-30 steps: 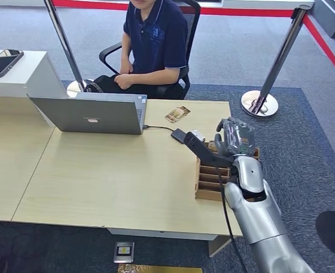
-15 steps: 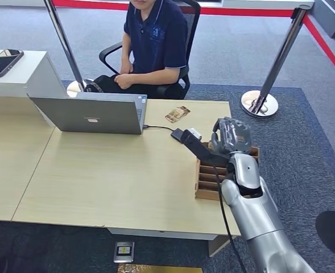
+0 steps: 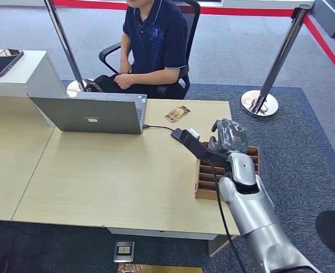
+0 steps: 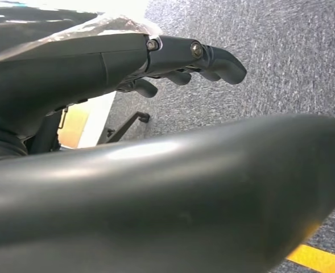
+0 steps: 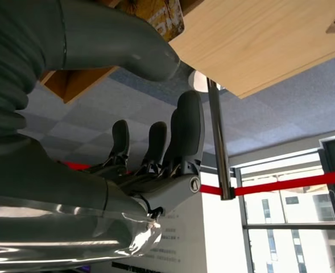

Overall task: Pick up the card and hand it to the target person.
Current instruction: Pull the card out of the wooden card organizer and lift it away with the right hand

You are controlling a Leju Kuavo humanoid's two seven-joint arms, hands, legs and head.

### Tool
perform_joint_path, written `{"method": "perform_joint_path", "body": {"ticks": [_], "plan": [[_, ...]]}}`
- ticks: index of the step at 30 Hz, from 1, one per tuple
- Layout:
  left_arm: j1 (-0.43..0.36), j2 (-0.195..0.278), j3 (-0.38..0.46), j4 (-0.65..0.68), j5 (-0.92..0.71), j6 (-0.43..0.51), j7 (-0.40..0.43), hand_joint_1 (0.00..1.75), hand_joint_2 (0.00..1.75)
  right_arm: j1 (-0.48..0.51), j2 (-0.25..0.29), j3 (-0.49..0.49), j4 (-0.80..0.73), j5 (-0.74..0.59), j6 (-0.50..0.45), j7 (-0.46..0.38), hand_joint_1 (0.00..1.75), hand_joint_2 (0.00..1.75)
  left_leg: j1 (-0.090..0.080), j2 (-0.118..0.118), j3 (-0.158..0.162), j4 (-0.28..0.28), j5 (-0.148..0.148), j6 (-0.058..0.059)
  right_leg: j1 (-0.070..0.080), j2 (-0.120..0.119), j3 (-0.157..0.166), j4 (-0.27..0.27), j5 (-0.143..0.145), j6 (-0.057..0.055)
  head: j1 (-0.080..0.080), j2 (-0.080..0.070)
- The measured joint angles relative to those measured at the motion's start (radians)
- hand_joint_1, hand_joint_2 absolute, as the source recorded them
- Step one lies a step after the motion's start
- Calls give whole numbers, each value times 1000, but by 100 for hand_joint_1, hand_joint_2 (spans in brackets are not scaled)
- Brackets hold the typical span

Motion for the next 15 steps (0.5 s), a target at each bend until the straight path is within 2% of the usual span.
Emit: {"method": "perform_joint_path", "body": {"ticks": [15], "plan": [[0,3,-1,0,1,-1,1,0,0,-22,11,0,69,-1,0,7,100,175,0,0,0,0,1,0,0,0,0,0,1,0,0,0]]}}
